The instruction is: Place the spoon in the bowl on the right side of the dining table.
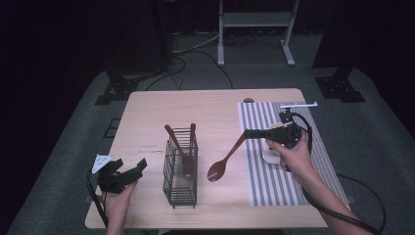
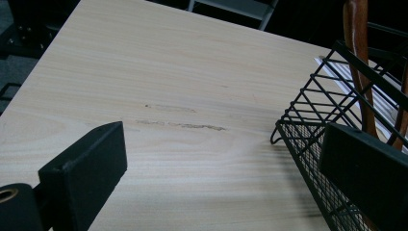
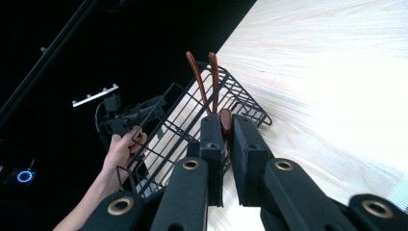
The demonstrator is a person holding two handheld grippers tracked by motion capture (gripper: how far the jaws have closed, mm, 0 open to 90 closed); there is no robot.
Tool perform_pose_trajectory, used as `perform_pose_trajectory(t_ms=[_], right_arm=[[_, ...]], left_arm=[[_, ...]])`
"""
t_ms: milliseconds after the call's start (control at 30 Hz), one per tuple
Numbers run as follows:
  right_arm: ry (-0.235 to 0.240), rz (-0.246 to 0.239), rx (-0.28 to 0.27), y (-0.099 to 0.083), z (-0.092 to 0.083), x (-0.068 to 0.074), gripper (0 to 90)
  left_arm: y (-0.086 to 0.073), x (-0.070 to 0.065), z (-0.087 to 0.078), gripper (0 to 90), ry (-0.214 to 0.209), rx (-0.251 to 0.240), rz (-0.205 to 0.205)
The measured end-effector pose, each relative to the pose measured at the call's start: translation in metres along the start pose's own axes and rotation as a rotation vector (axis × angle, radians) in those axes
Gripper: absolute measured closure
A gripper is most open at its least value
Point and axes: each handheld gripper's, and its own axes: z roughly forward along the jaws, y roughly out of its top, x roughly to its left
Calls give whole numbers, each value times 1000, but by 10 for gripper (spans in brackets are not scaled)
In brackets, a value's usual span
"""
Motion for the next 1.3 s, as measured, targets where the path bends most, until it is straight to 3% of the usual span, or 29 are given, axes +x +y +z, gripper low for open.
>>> perform_pose_trajectory(t_ms=[1300], right_arm=[[-66, 47, -22, -4, -19, -26, 832]], left_arm=[[0, 1, -1, 22, 2, -1, 0]])
